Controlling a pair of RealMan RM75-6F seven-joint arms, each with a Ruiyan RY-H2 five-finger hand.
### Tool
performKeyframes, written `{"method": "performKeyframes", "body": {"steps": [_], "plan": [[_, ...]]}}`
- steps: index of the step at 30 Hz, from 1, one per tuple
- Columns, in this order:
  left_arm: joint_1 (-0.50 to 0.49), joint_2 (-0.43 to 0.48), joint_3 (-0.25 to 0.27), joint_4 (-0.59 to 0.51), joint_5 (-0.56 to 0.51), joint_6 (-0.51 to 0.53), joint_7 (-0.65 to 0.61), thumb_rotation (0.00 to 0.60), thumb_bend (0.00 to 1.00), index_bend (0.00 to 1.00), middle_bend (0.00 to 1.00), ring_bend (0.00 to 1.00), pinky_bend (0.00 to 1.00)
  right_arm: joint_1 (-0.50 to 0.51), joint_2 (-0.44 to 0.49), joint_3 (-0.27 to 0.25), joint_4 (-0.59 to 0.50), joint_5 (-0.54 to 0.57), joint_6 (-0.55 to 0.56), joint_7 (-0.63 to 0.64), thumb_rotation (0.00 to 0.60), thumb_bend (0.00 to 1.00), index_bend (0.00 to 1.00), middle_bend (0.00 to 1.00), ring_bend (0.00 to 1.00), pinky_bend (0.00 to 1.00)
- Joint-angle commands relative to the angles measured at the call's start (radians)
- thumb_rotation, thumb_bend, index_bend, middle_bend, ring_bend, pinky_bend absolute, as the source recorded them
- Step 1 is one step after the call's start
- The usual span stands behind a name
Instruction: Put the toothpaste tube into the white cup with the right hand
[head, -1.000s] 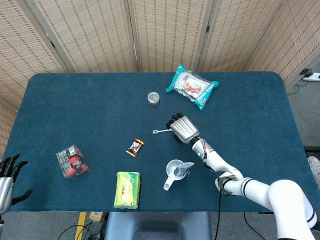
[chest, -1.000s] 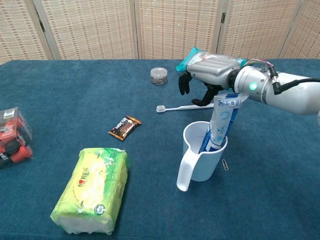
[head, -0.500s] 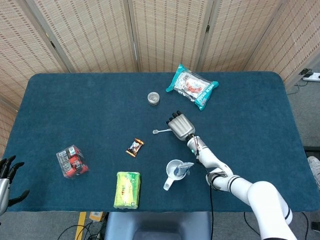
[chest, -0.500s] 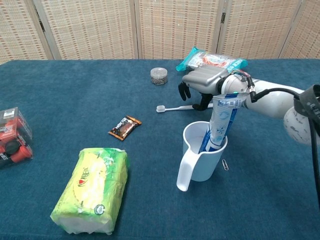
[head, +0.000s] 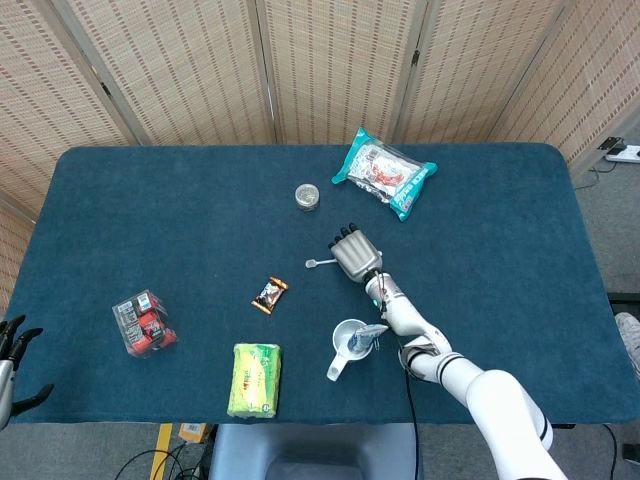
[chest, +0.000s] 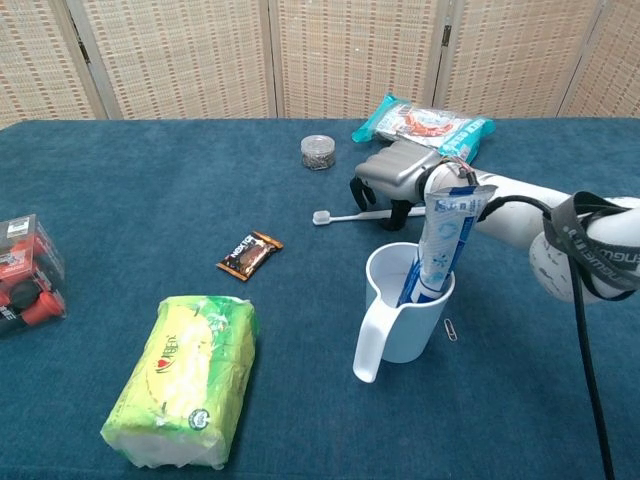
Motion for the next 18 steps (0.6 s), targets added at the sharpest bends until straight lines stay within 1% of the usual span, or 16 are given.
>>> {"method": "performKeyframes", "body": {"steps": [1,11,18], "plan": [[0.000,-0.002,0.000,0.002,0.000,-0.002,-0.001,0.600,0.21,0.23,0.10,0.09,0.15,-0.002,-0.009,-0.004,0.011,-0.009,0.008,0.015,0.600,0.29,0.42,0.36,0.22,0.22],[0.001,-0.003,0.002,0.007,0.001,-0.005,-0.004,0.600,0.21,0.23,0.10,0.09,0.15,-0.010,-0.021,-0.015,0.032,-0.033,0.017,0.041,0.600,0.28,0.49,0.37,0.22,0.22],[0.003,-0.003,0.003,0.008,0.001,-0.006,-0.004,0.600,0.21,0.23,0.10,0.09,0.15,-0.014,-0.019,-0.020,0.037,-0.042,0.014,0.045,0.600,0.28,0.50,0.38,0.22,0.22]]}}
